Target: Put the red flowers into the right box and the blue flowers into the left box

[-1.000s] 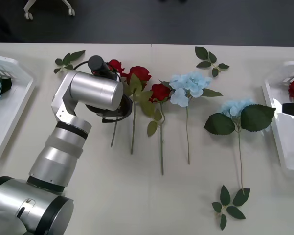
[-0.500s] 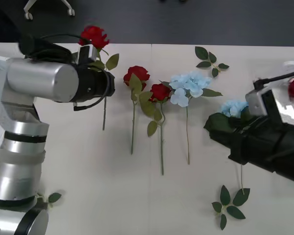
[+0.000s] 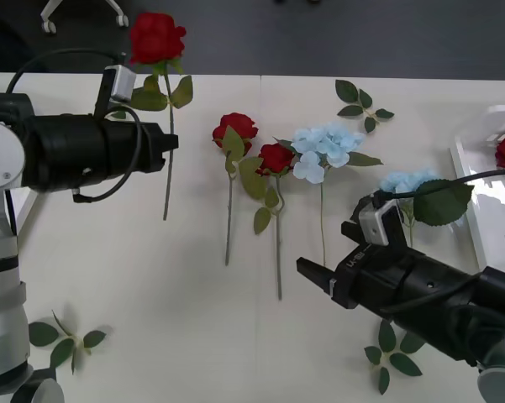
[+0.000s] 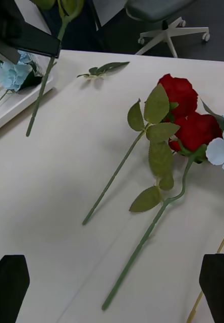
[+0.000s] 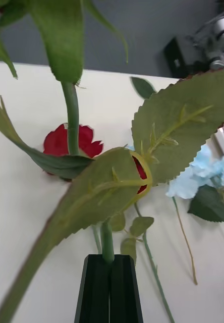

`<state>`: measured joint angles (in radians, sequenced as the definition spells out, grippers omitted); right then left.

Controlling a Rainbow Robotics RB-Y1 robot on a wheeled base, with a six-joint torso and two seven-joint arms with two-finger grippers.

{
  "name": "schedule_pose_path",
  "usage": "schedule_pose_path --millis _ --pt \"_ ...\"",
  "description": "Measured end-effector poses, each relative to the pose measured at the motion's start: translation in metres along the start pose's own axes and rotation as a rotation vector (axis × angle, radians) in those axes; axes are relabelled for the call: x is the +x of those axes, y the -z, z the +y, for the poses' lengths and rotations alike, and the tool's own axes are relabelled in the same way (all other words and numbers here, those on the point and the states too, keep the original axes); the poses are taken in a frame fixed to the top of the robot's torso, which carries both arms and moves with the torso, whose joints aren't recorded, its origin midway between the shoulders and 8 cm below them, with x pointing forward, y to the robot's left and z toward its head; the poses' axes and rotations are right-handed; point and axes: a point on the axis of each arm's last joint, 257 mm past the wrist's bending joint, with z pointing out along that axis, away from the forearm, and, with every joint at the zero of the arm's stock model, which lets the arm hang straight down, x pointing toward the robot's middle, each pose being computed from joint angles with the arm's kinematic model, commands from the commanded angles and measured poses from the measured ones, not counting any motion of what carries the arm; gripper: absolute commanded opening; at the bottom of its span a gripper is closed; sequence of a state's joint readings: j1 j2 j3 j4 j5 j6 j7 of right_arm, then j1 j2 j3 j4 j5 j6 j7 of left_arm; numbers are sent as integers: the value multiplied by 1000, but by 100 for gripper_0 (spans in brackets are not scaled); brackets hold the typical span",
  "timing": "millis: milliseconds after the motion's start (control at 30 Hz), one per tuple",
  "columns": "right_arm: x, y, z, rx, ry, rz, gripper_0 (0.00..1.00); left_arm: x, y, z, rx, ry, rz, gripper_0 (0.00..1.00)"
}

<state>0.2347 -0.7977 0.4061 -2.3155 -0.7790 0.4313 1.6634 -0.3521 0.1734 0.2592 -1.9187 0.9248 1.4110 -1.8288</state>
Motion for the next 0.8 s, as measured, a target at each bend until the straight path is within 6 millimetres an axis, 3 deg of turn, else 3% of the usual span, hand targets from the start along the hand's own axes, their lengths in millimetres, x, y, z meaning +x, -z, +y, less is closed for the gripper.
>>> schedule_pose_path --millis 300,567,800 --pt "5 -6 3 -24 -43 9 100 -8 25 -40 219 -166 -130 0" --pt "-13 -5 5 -45 -116 -49 100 -9 45 -79 378 -326 -251 0" --pt "-34 -16 37 -137 -128 -89 100 -4 60 -110 495 -472 -303 0"
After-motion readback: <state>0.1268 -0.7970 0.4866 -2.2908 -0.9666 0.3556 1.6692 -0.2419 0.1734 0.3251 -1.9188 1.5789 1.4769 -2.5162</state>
